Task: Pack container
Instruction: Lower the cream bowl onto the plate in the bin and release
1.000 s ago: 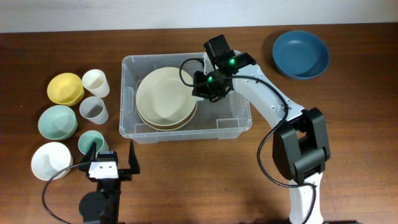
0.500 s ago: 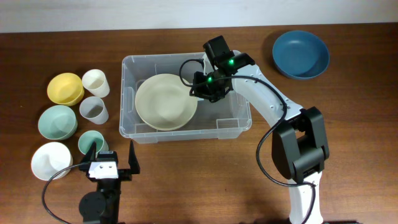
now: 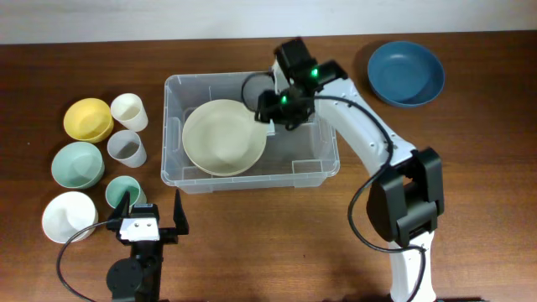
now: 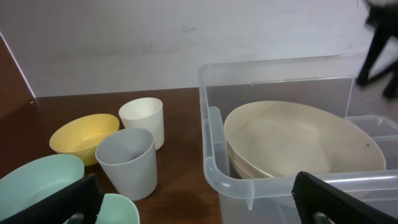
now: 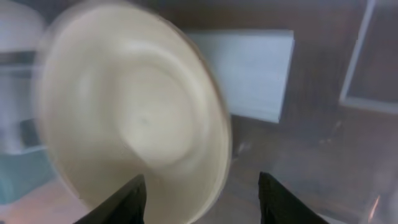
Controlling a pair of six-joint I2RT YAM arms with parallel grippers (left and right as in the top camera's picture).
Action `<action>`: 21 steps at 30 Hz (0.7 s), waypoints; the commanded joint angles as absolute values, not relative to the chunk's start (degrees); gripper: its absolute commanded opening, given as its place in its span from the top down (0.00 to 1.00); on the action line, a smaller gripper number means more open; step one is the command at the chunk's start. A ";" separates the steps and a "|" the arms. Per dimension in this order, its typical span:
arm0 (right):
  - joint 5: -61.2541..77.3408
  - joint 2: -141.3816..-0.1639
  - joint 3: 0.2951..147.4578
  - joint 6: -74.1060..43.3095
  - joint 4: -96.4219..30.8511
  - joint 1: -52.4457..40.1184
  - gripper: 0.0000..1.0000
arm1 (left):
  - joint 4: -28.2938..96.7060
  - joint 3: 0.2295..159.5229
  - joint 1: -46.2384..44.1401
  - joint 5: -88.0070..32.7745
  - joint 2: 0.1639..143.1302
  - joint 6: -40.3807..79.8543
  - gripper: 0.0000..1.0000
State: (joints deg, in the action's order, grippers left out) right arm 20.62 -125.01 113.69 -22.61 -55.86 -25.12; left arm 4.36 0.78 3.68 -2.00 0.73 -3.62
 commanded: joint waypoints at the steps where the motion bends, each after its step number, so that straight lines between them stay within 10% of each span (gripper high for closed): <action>1: 19.88 -122.87 124.01 -18.13 -59.96 -25.93 0.50 | 4.56 0.54 3.97 -2.74 0.30 -3.29 0.01; 7: 23.38 -122.91 128.51 -16.93 -61.87 -29.17 0.92 | 4.56 0.51 3.97 -2.74 0.30 -3.29 0.01; 21: 11.62 -126.93 127.15 -15.31 -60.95 -41.36 0.96 | 4.56 0.54 3.97 -2.76 0.30 -3.29 0.01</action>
